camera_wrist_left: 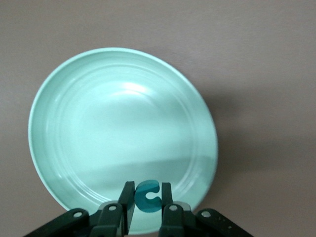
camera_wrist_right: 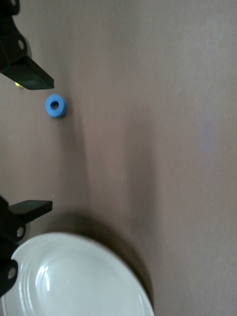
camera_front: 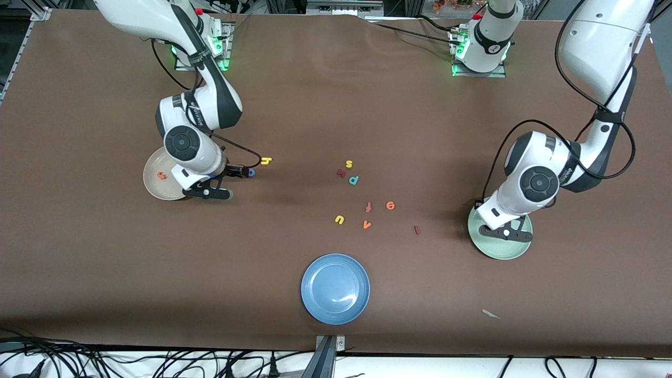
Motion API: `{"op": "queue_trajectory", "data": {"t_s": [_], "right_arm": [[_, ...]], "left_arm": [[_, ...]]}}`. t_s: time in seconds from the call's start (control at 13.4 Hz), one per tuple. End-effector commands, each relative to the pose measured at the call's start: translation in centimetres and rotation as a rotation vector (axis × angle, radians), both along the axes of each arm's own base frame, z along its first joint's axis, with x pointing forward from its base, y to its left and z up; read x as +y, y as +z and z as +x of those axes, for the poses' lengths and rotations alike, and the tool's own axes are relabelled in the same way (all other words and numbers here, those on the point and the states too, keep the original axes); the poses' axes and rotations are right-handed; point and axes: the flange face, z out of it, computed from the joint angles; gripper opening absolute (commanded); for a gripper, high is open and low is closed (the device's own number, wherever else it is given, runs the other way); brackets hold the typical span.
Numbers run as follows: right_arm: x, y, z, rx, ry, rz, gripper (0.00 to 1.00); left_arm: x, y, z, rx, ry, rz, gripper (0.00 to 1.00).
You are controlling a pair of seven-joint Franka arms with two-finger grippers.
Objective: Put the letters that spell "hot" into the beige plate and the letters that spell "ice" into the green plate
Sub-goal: 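Grasp the blue o with the right gripper while the left gripper reaches the pink l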
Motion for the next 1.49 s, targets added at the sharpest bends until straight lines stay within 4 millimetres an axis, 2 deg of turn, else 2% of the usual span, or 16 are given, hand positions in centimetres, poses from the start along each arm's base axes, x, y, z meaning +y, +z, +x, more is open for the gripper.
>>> {"op": "queue_trajectory", "data": {"t_s": [0.0,0.15,0.37,0.45,0.6,0.82,1.04,1.12,1.27,1.41], "right_arm": [[1.1,-1.0,-0.8,-0.013,0.006,0.026,0.99],[0.8,-2.7,-1.8,-0.048,0.01,0.041,0.99],[1.7,-4.3,-2.9,-0.062,0.03,0.054,0.96],[1.9,-4.8,-3.1,-0.064,0.033,0.058,0.93],[2.1,-5.4,-3.5,-0.073,0.037,0.064,0.92],[2.0,-6.4,-3.8,-0.097,0.038,0.074,0.86],[1.9,-6.7,-4.0,-0.094,0.038,0.072,0.73],[1.9,-6.7,-4.0,-0.094,0.038,0.072,0.69],[2.0,-6.7,-4.0,-0.094,0.037,0.073,0.68],[2.0,-6.6,-4.0,-0.095,0.036,0.073,0.68]], "left_arm": [[0.7,-0.4,1.7,-0.009,-0.079,-0.005,0.99],[0.2,1.0,2.3,-0.018,-0.117,-0.017,1.0],[-2.6,1.6,2.2,-0.03,-0.115,-0.021,1.0],[-4.0,1.6,2.0,-0.034,-0.108,-0.02,1.0],[-7.2,1.6,1.5,-0.03,-0.081,-0.058,1.0],[-11.7,1.7,0.6,-0.009,0.048,-0.146,1.0],[-15.7,-0.9,-0.8,0.019,0.167,-0.151,1.0],[-17.2,-0.7,0.0,0.0,0.205,-0.161,1.0],[-18.7,-1.7,1.0,-0.011,0.306,-0.168,1.0],[-19.2,-1.9,1.7,-0.02,0.343,-0.177,1.0]]}}
